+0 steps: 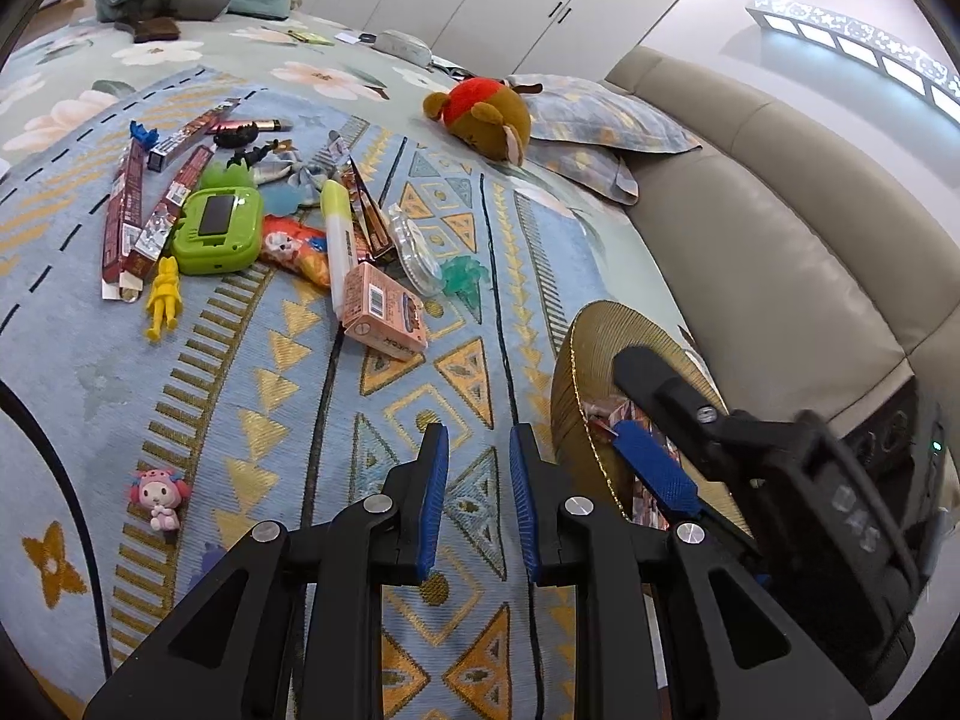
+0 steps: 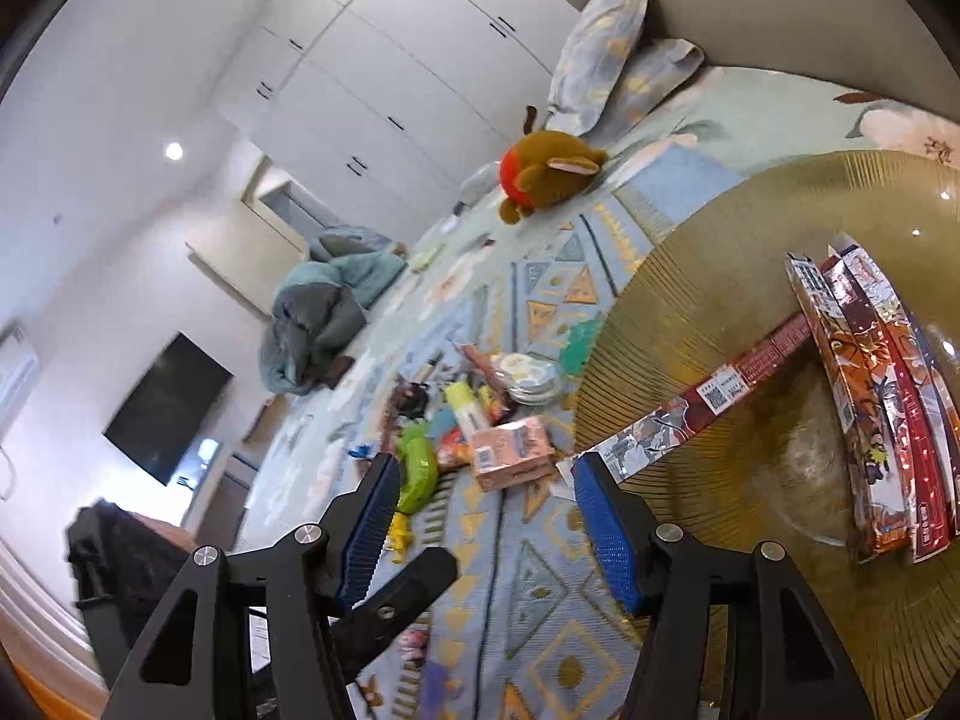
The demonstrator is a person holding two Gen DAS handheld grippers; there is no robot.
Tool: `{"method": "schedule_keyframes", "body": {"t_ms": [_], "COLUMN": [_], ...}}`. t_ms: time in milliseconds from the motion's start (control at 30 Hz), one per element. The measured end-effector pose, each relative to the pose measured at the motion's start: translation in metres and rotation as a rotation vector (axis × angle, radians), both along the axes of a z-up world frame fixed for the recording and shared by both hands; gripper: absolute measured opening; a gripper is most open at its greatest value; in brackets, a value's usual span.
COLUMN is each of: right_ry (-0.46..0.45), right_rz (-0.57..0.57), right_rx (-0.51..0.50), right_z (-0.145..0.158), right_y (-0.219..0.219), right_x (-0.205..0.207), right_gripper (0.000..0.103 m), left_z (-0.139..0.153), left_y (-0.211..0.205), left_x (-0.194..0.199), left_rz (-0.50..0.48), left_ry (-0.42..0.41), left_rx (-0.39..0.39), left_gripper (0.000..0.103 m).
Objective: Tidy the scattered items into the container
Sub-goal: 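Bring both tools back over the scattered items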
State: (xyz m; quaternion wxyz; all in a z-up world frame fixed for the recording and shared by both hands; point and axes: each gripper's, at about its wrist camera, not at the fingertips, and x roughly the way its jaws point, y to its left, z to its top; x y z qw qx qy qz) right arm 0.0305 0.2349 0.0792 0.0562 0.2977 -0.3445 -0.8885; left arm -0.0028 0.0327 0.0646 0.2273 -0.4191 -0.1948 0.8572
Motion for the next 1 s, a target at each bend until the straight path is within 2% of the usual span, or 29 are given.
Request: {"method": "schedule_keyframes", "body": {"t_ms": [167, 233, 300, 400, 500, 567, 633, 733, 833, 1000], "right_ry": [-0.072, -0.061, -0.038, -0.07, -0.093, -0.065, 0.002, 0.078, 0.058, -0.002], "right_rz": [-0.143, -0.163, -0.129, -0.078, -0.085, -0.091, -0.054, 0.093, 0.155, 0.156], "right_rx": [0.051, 0.061, 0.047, 0.075, 0.093, 0.096, 0.109, 0.191, 0.235, 0.253], "right_z": [-0.007, -0.005, -0.003, -0.003, -0.007, -0.005, 0.0, 0.007, 0.001, -0.01], "right_y": [0.021, 0.028, 0.028, 0.021, 0.015, 0.012, 0.003, -0.031, -0.056, -0.07], "right_x": [0.013, 0.019, 0.015, 0.003, 0.004, 0.014, 0.024, 0.026, 0.021, 0.007], "right_gripper": [0.059, 0.059, 0.059, 0.059, 0.059, 0.059, 0.061, 0.063, 0.063, 0.063], "left_z": [-0.001, -0.001, -0.001, 0.001, 0.007, 0.011, 0.011, 0.003, -0.012, -0.032], "left_y": [-0.003, -0.005, -0.006, -0.012, -0.033, -0.053, -0.069, -0.091, -0.097, -0.083], "left_x": [-0.001, -0.001, -0.001, -0.003, -0.005, -0.006, -0.008, -0.009, -0.013, -0.014], "left_rz": [0.006, 0.009, 0.011, 0.021, 0.066, 0.106, 0.124, 0.114, 0.053, -0.024], "left_ry": [-0.002, -0.002, -0.001, 0.004, 0.041, 0.069, 0.076, 0.046, -0.042, -0.094], "left_rx": [0.003, 0.003, 0.001, -0.011, -0.039, -0.068, -0.098, -0.08, -0.02, -0.148], "left_gripper": [0.018, 0.018, 0.018, 0.018, 0.018, 0.019, 0.027, 0.027, 0.027, 0.027]}}
